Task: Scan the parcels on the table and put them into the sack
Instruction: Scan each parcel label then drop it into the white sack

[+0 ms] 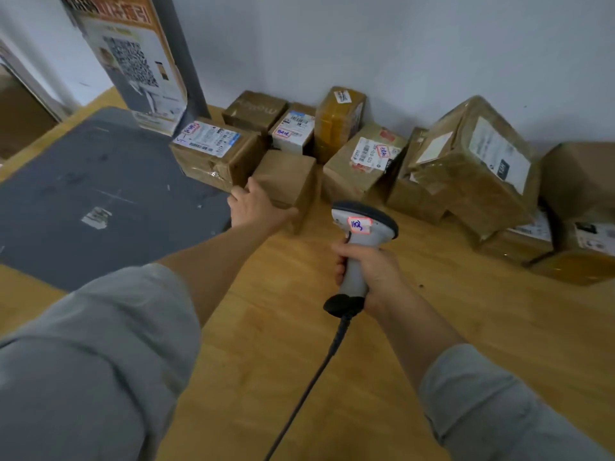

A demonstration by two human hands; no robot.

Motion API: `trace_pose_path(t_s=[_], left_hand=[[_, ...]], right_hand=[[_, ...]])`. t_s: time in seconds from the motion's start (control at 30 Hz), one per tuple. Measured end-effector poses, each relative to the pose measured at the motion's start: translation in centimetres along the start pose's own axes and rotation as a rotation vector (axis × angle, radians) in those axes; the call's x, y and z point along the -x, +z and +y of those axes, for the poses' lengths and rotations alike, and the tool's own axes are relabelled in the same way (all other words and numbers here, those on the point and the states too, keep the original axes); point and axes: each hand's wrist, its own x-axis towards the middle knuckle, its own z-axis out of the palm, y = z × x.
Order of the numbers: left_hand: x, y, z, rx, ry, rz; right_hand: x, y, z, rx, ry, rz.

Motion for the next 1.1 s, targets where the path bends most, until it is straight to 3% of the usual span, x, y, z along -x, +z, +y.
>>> trace_pose_path(t_s=[0.13, 0.27, 0.37, 0.47, 0.57, 0.63, 0.7, 0.83, 0.9, 1.1], left_hand=[[5.8, -0.9, -3.2, 0.211, -0.038, -0.122], [13.1, -2.4, -6.5, 0.598, -0.181, -0.323], [17.3, -2.9, -9.7, 0.674, -0.276, -0.426], [19.6, -3.2, -11.8, 0.606, -0.311, -0.408], [20.7, -3.3, -11.8, 0.512, -0.171, -0.264], [21.1, -3.5, -10.4, 0.216, -0.018, -0.194], [21.1, -3.5, -8.7, -0.085, 0.028, -0.175], [20.9, -3.8, -7.0, -0.273, -0.001, -0.195], [21.0, -4.5, -7.1, -0.174, -0.015, -0.205], [22.0, -7.2, -10.8, 0.531, -0.196, -0.194]], right_hand=[[2.2, -1.0, 1.1, -0.017, 0.049, -0.011], [5.6, -1.7, 3.9, -0.091, 0.142, -0.023], [8.1, -2.0, 6.6, -0.089, 0.174, -0.040], [10.2, -2.2, 8.6, -0.071, 0.177, -0.038], [11.9, -2.3, 9.7, -0.069, 0.167, -0.032], [12.7, -2.4, 10.0, -0.064, 0.151, -0.027], [13.4, -2.6, 10.0, -0.029, 0.137, -0.037], [14.8, -3.0, 9.5, 0.044, 0.081, -0.048], [15.2, -3.5, 9.3, 0.056, 0.036, -0.026], [16.4, -3.5, 8.7, 0.081, -0.019, -0.067]])
